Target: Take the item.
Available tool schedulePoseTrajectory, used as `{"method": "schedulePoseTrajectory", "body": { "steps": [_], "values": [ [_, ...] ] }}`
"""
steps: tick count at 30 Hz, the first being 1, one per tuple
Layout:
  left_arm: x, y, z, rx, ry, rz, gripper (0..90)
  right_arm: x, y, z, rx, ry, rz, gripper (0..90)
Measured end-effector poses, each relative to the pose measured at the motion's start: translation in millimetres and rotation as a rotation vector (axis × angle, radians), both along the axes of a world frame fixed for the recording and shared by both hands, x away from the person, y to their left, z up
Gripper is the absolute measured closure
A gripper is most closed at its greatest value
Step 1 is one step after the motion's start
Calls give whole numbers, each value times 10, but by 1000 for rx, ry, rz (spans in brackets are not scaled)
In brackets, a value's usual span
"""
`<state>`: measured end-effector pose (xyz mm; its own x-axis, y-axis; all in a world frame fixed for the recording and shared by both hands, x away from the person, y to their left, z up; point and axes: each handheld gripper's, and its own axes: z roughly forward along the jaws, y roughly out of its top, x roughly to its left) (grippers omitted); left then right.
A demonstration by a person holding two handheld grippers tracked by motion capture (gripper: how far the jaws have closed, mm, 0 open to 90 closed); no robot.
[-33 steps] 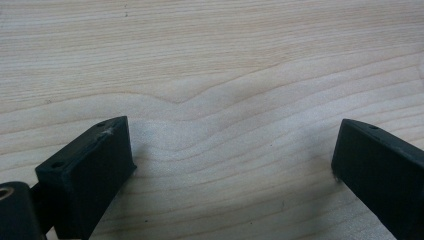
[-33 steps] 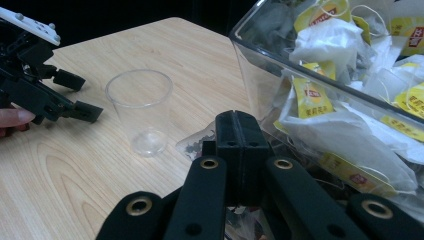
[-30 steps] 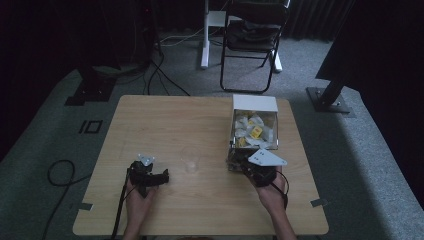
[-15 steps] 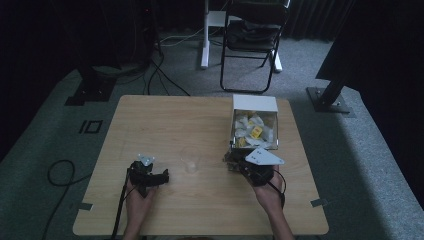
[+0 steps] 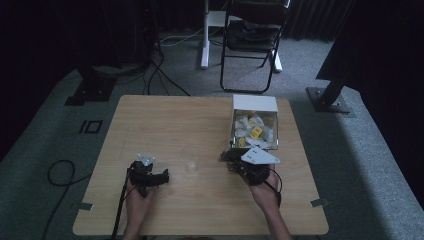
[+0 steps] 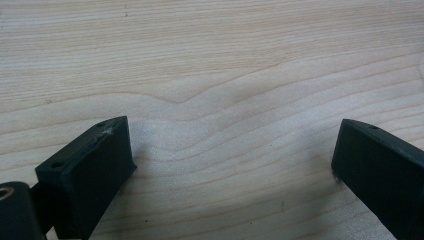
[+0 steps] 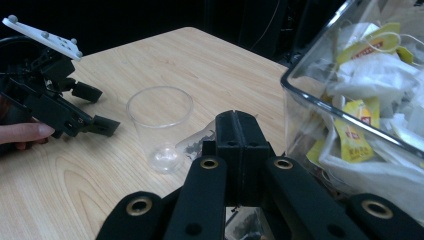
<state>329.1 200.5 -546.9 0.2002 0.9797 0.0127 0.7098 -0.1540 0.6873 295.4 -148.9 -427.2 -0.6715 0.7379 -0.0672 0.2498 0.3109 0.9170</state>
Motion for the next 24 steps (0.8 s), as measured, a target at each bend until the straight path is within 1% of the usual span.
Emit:
{"method": "schedulePoseTrajectory", "body": {
  "steps": [14,24],
  "values": [
    [0,0,0,0,0,0,36,57,160,61,0,-13,24,900],
    [0,0,0,0,0,0,36,102,267,68,4,-5,39,900]
  ]
}}
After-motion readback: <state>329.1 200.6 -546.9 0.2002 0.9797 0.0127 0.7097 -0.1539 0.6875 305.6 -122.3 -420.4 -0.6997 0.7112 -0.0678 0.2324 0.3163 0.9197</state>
